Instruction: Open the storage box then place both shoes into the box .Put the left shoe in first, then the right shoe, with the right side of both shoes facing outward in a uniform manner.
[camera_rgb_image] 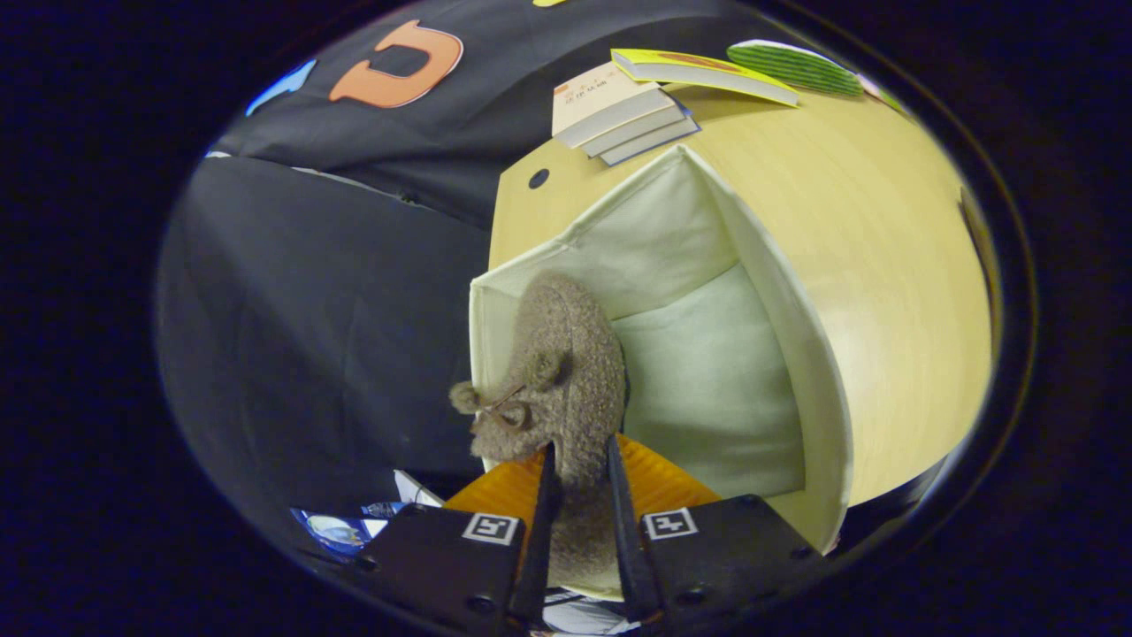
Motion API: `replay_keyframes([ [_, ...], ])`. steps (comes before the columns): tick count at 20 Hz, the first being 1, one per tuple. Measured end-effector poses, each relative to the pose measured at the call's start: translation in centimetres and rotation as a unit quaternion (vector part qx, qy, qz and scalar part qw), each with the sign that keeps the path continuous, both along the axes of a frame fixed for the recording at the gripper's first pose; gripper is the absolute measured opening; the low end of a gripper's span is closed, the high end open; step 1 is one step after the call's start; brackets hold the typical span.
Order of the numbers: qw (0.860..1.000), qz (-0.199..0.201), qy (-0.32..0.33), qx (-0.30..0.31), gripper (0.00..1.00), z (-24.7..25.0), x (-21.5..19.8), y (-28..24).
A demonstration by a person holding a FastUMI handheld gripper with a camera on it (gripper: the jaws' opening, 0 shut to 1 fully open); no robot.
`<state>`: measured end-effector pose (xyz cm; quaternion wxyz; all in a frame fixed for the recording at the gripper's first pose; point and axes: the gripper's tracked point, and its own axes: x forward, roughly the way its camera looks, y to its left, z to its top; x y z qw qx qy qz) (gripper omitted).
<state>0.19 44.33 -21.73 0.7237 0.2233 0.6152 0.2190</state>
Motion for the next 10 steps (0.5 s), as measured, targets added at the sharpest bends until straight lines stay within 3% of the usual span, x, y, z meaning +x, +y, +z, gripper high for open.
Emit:
replay_keyframes([
  [6,0.999,0.043,-0.021,0.017,0.73,1.8,-1.5,1.1],
  [10,0.996,0.062,-0.057,0.009,0.77,4.2,-1.8,0.0],
])
